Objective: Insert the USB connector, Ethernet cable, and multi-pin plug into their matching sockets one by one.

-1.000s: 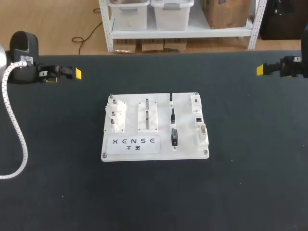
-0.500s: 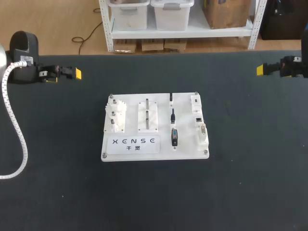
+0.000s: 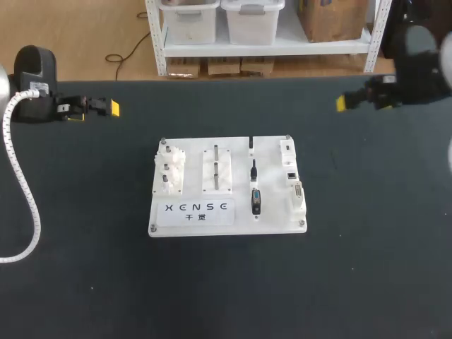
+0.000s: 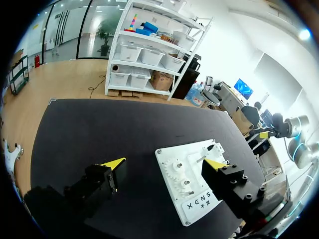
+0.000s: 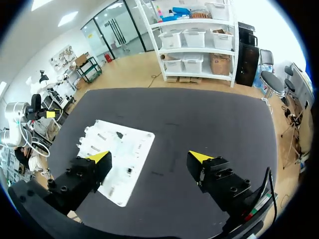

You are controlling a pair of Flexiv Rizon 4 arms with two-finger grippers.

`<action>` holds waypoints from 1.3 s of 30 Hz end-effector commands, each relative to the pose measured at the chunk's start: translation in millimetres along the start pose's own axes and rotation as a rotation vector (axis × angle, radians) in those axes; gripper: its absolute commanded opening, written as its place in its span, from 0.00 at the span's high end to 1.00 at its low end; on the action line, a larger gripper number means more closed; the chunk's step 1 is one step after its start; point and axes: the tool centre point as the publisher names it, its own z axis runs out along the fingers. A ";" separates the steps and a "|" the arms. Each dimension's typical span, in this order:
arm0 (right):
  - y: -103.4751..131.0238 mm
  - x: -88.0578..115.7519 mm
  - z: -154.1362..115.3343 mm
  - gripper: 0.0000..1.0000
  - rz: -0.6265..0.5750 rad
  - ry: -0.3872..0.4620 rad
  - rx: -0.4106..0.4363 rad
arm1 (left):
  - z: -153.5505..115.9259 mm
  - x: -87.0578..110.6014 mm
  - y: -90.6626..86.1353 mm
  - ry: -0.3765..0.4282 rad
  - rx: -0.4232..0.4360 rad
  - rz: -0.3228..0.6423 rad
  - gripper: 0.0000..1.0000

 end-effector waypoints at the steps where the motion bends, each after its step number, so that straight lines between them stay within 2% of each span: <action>1: 48.6 0.8 10.3 0.00 -0.003 0.014 0.383 | 0.0 0.0 0.0 0.000 0.000 0.000 0.00; 7: 79.0 5.2 35.7 0.00 -0.017 0.090 0.514 | 0.0 0.0 0.0 0.000 0.000 0.000 0.00; 12: 87.7 10.7 58.8 0.00 -0.010 0.178 0.628 | 0.0 0.0 0.0 0.000 0.000 0.000 0.00; 18: 89.9 7.5 82.4 0.00 0.063 0.255 0.718 | 0.0 0.0 0.0 0.000 0.000 0.000 0.00; 27: 97.4 2.6 109.2 0.00 0.125 0.285 0.726 | 0.0 0.0 0.0 0.000 0.000 0.000 0.00; 30: 98.4 2.3 111.3 0.00 0.132 0.258 0.708 | 0.0 0.0 0.0 0.000 0.000 0.000 0.00; 31: 99.4 1.7 111.1 0.00 0.144 0.242 0.668 | 0.0 0.0 0.0 0.000 0.000 0.000 0.00; 39: 99.4 1.7 111.1 0.00 0.144 0.242 0.668 | 0.0 0.0 0.0 0.000 0.000 0.000 0.00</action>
